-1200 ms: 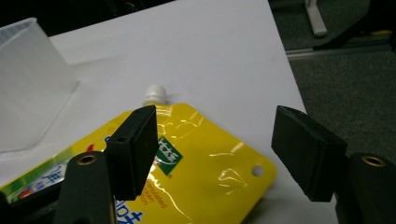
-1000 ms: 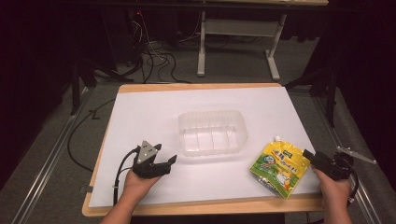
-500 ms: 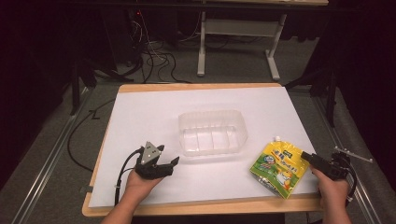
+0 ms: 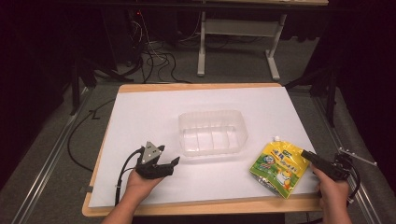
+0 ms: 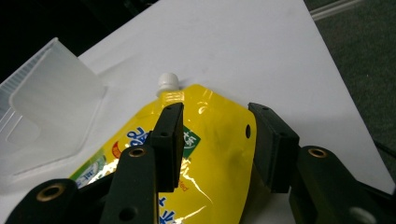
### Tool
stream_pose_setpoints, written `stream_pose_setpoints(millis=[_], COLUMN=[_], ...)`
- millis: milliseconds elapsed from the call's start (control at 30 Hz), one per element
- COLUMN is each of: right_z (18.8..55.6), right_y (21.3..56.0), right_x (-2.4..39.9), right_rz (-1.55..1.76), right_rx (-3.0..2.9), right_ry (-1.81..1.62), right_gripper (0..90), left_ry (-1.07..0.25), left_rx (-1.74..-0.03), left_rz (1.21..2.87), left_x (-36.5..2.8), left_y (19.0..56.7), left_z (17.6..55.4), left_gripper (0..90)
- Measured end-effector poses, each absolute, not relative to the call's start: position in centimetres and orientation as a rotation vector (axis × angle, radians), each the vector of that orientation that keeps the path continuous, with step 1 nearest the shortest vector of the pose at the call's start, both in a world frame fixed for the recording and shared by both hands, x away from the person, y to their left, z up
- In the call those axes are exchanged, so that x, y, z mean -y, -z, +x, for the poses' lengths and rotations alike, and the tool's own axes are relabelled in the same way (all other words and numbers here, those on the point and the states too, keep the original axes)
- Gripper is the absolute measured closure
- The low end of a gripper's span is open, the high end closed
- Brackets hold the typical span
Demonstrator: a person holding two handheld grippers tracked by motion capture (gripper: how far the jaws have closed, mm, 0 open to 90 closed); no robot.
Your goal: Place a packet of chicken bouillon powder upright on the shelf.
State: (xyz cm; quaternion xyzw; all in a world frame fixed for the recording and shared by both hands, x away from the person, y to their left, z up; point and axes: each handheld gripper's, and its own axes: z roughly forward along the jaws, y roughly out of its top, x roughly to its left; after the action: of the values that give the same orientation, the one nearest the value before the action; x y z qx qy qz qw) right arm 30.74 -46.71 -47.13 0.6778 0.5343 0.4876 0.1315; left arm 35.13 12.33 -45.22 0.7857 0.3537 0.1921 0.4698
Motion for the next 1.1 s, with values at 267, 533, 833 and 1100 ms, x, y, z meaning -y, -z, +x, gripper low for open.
stream_pose_setpoints(millis=[267,533,833,1100], right_z=[31.0,31.3,31.4,30.8], right_y=[48.3,48.4,48.2,45.4], right_x=[47.2,46.9,46.4,45.0], right_rz=[2.098,2.092,2.072,1.874], right_rx=[-1.571,-1.639,-1.694,-1.701], right_ry=[-1.406,-1.435,-1.348,-1.385], right_gripper=[58.0,60.3,85.9,90.0], left_ry=[-0.469,-0.467,-0.454,-0.458], left_rx=[-0.871,-0.864,-0.861,-0.856], left_rz=[1.923,1.916,1.915,1.914], left_x=[-12.4,-12.4,-12.3,-12.3], left_y=[45.3,45.1,45.1,45.1], left_z=[35.1,35.1,34.9,34.9], left_gripper=[27.4,27.5,28.3,28.4])
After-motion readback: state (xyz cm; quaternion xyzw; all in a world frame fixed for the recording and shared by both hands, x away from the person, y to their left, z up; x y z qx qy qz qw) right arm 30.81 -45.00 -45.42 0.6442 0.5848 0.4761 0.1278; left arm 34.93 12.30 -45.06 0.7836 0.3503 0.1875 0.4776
